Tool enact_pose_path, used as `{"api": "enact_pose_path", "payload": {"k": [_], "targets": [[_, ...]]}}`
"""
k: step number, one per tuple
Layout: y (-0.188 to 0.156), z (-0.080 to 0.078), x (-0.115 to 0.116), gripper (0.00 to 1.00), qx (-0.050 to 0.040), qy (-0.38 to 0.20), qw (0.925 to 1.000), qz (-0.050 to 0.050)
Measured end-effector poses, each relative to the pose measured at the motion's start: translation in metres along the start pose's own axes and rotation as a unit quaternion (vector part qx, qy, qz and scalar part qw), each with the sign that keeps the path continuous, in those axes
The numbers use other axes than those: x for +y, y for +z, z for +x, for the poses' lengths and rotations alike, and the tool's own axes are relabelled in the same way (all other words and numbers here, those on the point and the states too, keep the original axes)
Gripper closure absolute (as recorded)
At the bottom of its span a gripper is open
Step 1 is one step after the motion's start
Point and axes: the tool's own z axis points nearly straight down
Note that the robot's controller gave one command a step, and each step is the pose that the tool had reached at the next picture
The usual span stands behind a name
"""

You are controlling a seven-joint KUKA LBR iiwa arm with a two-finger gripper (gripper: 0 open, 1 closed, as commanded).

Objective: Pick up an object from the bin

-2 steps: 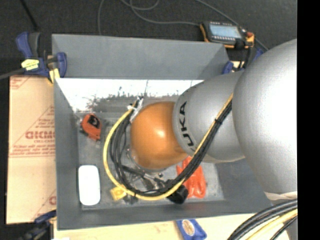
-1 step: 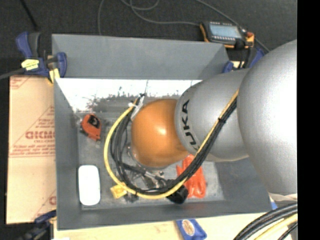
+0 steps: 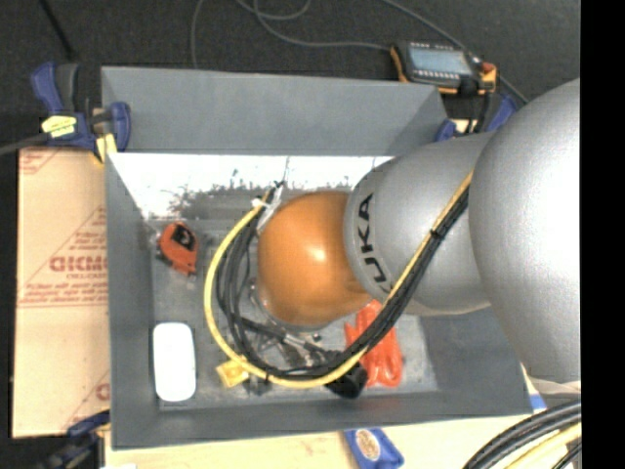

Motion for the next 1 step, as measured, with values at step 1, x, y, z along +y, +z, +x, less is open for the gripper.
{"api": "enact_pose_path", "payload": {"k": [1], "targets": [[-0.0067, 0.0002, 0.0000, 1.00, 0.0003, 0.000, 1.0000, 0.000]]}}
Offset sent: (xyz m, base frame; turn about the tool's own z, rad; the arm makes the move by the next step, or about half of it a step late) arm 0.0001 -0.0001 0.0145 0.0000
